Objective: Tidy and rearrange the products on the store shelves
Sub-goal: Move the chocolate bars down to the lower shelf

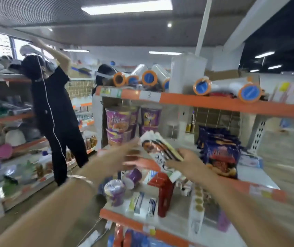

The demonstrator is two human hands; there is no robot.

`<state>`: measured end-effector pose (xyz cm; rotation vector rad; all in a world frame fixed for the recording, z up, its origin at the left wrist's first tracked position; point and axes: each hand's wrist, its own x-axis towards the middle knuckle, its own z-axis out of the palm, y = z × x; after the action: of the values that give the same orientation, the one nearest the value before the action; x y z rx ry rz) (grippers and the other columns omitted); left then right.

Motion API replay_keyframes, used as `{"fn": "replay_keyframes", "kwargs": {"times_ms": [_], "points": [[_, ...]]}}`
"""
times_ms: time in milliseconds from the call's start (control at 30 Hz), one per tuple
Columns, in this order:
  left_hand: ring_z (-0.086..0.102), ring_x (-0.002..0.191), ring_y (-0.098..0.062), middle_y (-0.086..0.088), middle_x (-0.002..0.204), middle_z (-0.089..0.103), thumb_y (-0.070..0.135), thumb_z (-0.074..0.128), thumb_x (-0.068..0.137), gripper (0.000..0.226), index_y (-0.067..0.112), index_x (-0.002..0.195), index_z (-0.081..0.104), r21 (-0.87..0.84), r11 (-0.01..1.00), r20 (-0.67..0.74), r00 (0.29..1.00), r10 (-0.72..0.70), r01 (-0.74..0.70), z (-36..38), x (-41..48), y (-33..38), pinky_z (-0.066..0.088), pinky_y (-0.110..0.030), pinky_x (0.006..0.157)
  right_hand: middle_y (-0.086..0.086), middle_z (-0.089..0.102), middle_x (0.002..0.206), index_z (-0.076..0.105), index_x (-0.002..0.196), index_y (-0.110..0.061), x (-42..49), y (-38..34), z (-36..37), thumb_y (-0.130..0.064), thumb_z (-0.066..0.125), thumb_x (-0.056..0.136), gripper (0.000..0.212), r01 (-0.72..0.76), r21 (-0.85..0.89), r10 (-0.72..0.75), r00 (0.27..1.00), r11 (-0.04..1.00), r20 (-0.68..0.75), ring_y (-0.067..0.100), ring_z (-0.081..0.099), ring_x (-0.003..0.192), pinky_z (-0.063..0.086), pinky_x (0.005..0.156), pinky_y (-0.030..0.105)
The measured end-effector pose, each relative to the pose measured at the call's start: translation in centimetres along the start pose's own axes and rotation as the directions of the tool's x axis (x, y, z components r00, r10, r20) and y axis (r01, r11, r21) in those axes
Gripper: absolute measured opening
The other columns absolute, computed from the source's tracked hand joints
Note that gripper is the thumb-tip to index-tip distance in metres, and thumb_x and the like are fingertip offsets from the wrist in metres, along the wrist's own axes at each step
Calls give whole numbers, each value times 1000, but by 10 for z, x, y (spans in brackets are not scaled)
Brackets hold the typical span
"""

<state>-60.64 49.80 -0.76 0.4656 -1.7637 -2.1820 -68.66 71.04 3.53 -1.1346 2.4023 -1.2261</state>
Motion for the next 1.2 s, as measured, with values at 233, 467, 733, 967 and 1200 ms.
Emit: {"fn": "replay_keyframes", "kwargs": {"times_ms": [233, 467, 733, 967, 1200], "points": [[70, 70, -17, -8, 84, 72, 22, 64, 86, 16, 8, 92, 67, -145, 985, 189, 980, -64, 92, 133, -16, -12, 60, -31, 60, 2, 69, 91, 63, 103, -19, -7, 25, -44, -31, 73, 72, 34, -35, 19, 37, 991, 999, -132, 18, 65, 81, 50, 69, 33], [71, 74, -18, -8, 83, 75, 15, 63, 86, 11, 6, 91, 68, -128, 989, 281, 959, -32, 70, 155, 35, -21, 61, -30, 71, 0, 70, 103, 66, 102, -24, -1, 58, -81, -29, 64, 86, 17, -114, 208, 132, 988, 971, -74, 10, 63, 91, 48, 84, 28], [72, 67, -14, -5, 77, 76, 10, 68, 82, 8, 9, 90, 67, -70, 984, 440, 890, -118, 165, 194, 94, -37, 61, -30, 69, 2, 68, 91, 66, 102, -15, 15, 102, -114, -9, 54, 93, 16, -221, 144, 257, 909, 965, -328, 15, 63, 87, 48, 81, 30], [72, 65, -16, -6, 78, 76, 6, 67, 82, 12, 8, 93, 66, -25, 968, 540, 819, -197, 249, 234, 108, -58, 60, -28, 58, 7, 54, 76, 63, 98, -8, 7, 160, -153, -6, 43, 95, 20, -408, -68, 297, 759, 911, -579, 19, 45, 64, 35, 58, 26], [73, 64, -17, -8, 76, 76, 3, 67, 80, 22, 3, 102, 63, -50, 948, 534, 811, -240, 314, 275, 124, -72, 59, -28, 52, 13, 54, 86, 64, 107, 2, -12, 222, -220, 1, 42, 92, 26, -542, -7, 390, 614, 840, -686, 22, 47, 72, 30, 51, 20]]}}
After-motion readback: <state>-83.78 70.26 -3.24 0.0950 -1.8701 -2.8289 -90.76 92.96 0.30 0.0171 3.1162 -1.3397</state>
